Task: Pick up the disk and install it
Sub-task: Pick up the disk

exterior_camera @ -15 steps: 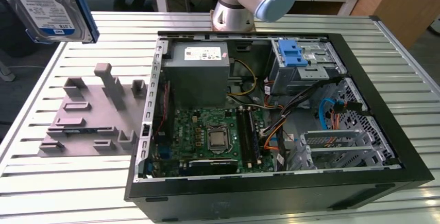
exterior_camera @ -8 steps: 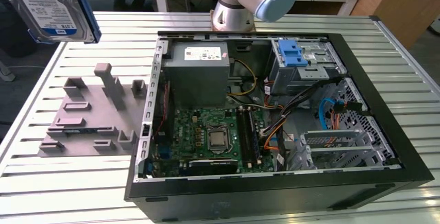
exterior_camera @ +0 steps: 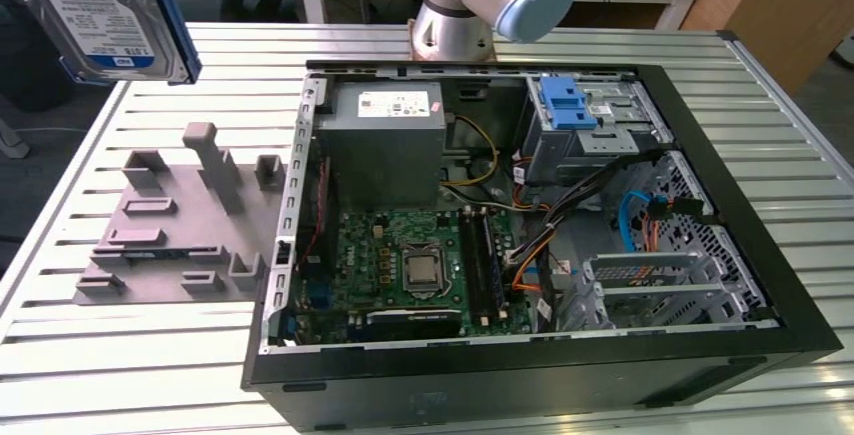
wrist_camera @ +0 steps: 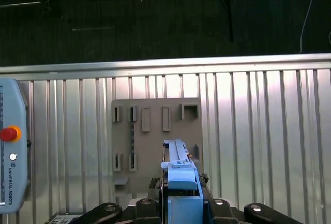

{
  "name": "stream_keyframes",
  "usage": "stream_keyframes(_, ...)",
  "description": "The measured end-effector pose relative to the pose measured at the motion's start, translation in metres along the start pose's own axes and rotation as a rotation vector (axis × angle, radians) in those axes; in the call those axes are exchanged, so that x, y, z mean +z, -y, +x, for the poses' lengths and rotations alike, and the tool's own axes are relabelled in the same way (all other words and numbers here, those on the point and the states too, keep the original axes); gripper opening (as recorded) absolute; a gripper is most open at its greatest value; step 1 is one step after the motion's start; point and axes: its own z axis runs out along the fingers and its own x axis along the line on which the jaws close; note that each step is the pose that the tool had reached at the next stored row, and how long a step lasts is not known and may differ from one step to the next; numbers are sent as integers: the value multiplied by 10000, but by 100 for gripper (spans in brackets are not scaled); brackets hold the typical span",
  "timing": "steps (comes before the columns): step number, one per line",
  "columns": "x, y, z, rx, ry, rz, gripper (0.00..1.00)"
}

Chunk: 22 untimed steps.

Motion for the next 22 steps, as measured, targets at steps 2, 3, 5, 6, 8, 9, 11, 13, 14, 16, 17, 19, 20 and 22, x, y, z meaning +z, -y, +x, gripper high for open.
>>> stream_keyframes(2,0,16,-1,0,0,0,37)
stream_keyframes(3,-1,25,-2,0,0,-1,37)
stream_keyframes(5,-1,45,-2,0,0,0,37)
stream_keyframes(6,-2,55,-3,0,0,0,37)
stream_keyframes(8,-2,74,-4,0,0,0,37)
stream_keyframes(9,-2,83,-4,0,0,0,37)
stream_keyframes(11,-3,102,-5,0,0,-1,37)
stream_keyframes(13,-3,120,-6,0,0,0,37)
stream_keyframes(14,-4,128,-6,1,0,0,37)
stream_keyframes(16,-4,145,-7,0,0,0,37)
stream_keyframes(17,-4,153,-7,0,0,0,37)
stream_keyframes(19,-5,172,-7,0,0,0,37)
stream_keyframes(20,-5,181,-5,0,0,0,37)
stream_keyframes(22,-5,196,1,0,0,0,37)
